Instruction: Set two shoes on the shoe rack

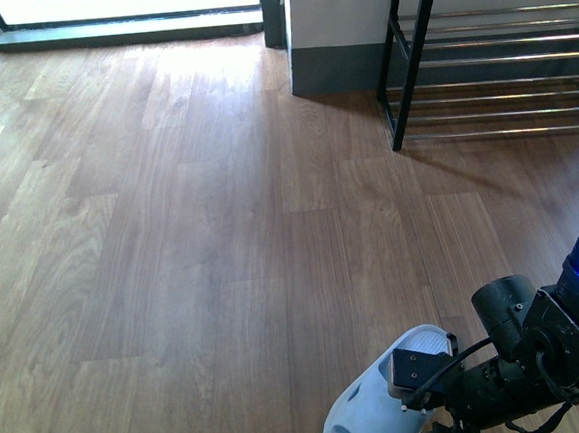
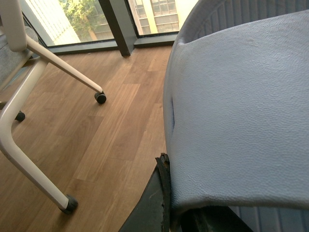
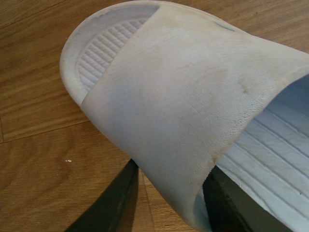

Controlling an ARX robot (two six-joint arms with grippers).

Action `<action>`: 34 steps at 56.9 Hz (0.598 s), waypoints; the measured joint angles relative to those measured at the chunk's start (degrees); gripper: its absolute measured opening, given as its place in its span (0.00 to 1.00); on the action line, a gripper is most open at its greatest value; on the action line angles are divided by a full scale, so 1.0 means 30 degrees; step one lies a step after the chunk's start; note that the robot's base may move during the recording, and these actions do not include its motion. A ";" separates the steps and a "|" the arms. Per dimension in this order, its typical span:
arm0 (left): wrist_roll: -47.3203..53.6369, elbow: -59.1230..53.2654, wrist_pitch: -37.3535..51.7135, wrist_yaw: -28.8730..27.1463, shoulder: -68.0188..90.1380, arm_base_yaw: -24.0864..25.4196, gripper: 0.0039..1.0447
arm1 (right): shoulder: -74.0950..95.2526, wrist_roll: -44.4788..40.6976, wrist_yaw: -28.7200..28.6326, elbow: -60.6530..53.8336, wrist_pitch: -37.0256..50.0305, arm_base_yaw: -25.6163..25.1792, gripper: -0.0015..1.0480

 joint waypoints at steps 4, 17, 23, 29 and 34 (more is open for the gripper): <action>0.0000 0.0000 0.0000 0.0000 -0.0007 0.0000 0.01 | 0.0000 0.0044 -0.0058 -0.0058 -0.0022 -0.0007 0.23; 0.0000 0.0000 0.0000 0.0000 -0.0007 0.0000 0.01 | -0.0561 0.1406 -0.0707 -0.1064 0.1953 -0.0211 0.02; 0.0000 0.0000 0.0000 0.0000 -0.0007 0.0000 0.01 | -0.2324 0.3322 -0.0080 -0.2688 0.5042 -0.0634 0.02; 0.0000 0.0000 0.0000 0.0000 0.0000 0.0000 0.01 | -0.4830 0.5129 0.1770 -0.4415 0.8196 -0.0911 0.02; 0.0000 0.0000 0.0000 0.0007 0.0000 0.0000 0.01 | -0.6579 0.6812 0.3541 -0.5282 1.0025 -0.0925 0.02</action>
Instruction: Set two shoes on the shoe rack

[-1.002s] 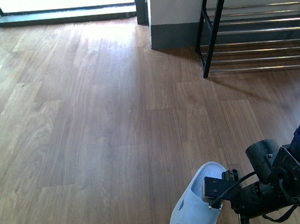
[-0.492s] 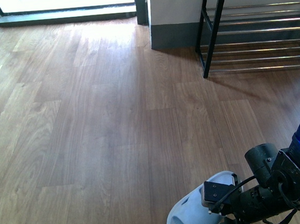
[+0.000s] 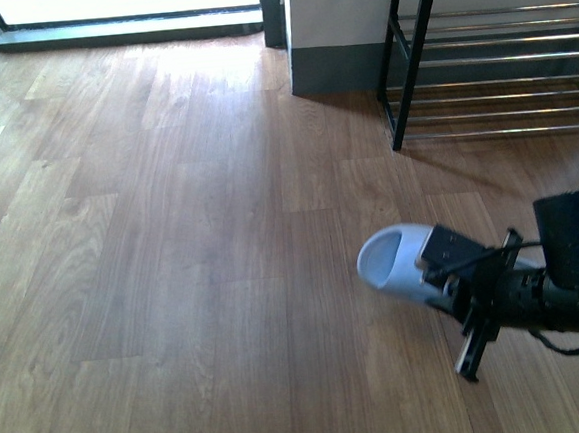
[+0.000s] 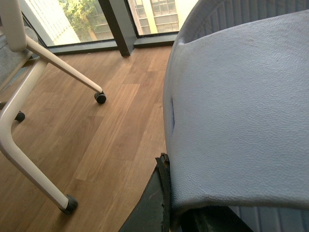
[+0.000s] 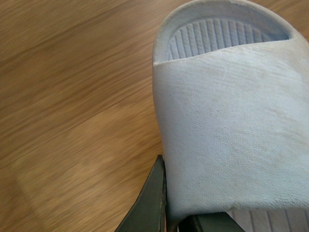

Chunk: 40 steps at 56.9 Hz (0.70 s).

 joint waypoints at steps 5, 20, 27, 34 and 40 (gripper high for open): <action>0.0000 0.0000 0.0000 -0.0007 0.0000 0.0000 0.01 | -0.1639 0.1224 0.1545 -0.1115 0.1632 0.0000 0.02; 0.0000 0.0000 0.0000 0.0000 0.0000 0.0000 0.01 | -0.5566 0.4160 0.4379 -0.4575 0.4517 -0.0262 0.02; 0.0000 0.0000 0.0000 -0.0007 -0.0007 0.0000 0.01 | -0.8604 0.5129 0.4830 -0.7497 0.5792 -0.0284 0.02; 0.0000 0.0000 0.0000 -0.0007 0.0000 0.0000 0.01 | -1.1693 0.5523 0.5974 -1.0200 0.6404 -0.0146 0.02; 0.0000 0.0000 0.0000 -0.0007 0.0000 0.0000 0.01 | -1.3894 0.5632 0.6666 -1.1846 0.6178 -0.0022 0.02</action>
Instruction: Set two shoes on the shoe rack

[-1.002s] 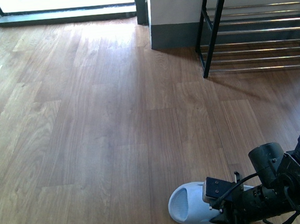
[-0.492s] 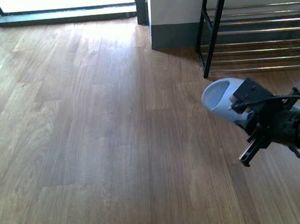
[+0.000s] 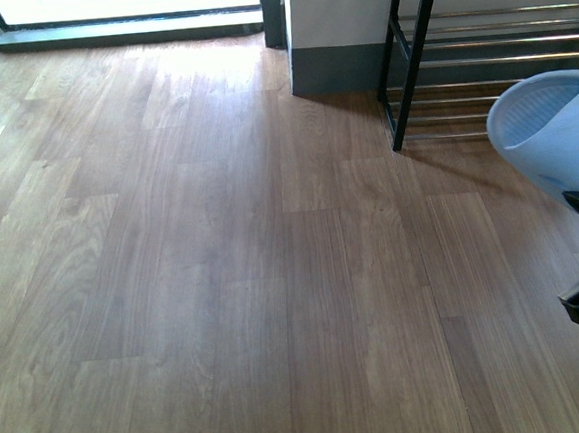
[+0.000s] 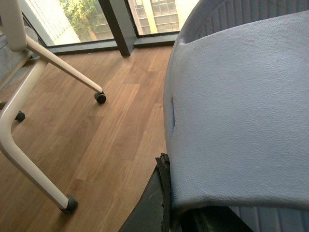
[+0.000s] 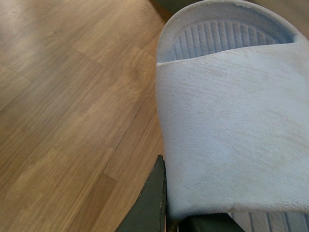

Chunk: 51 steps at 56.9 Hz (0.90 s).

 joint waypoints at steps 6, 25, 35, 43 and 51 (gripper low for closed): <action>0.0000 0.0000 0.0000 0.0000 -0.0007 0.0000 0.01 | -0.3096 0.0022 0.0670 -0.1537 -0.1494 0.0335 0.02; 0.0000 0.0000 0.0000 0.0000 0.0000 0.0000 0.01 | -1.5883 -0.0372 0.0882 -0.5085 -0.8779 0.0393 0.02; 0.0000 0.0000 0.0000 0.0000 0.0000 0.0000 0.01 | -2.1995 -0.0729 0.1778 -0.5268 -1.3624 0.1166 0.02; 0.0000 0.0000 0.0000 0.0000 0.0000 0.0000 0.01 | -2.3168 -0.0823 0.1887 -0.5268 -1.4039 0.1413 0.02; 0.0000 0.0000 0.0000 -0.0007 0.0000 0.0000 0.01 | -2.3219 -0.0823 0.1887 -0.5268 -1.4047 0.1413 0.02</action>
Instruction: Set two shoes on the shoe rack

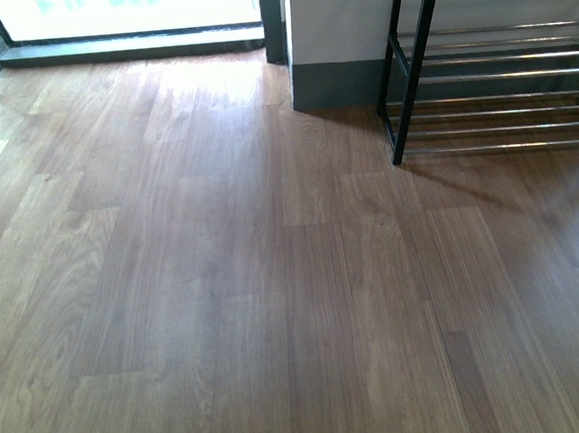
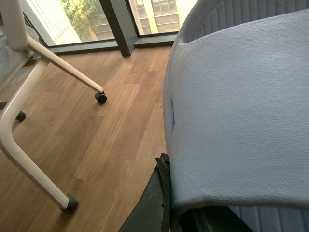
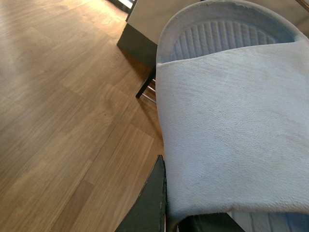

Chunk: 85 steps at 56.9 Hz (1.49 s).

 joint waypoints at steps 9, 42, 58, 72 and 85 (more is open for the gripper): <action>0.0000 0.0000 0.0000 0.0015 -0.0007 0.0000 0.01 | 0.0007 0.0000 0.0007 0.0000 0.0000 0.0000 0.02; 0.0000 0.0000 0.0000 -0.0051 -0.0007 0.0022 0.01 | 0.0007 -0.0058 -0.0036 0.0000 -0.0015 0.0051 0.02; 0.0000 -0.0007 0.0000 0.0124 -0.0015 -0.0080 0.01 | -0.0007 -0.0058 0.0109 0.0000 -0.0022 0.0051 0.02; 0.0000 -0.0029 0.0000 0.0000 -0.0015 -0.0029 0.01 | -0.0007 -0.0066 0.0007 0.0000 -0.0022 0.0051 0.02; 0.0000 -0.0029 0.0000 0.0000 0.0000 -0.0029 0.01 | -0.0007 -0.0066 0.0015 0.0000 -0.0022 0.0051 0.02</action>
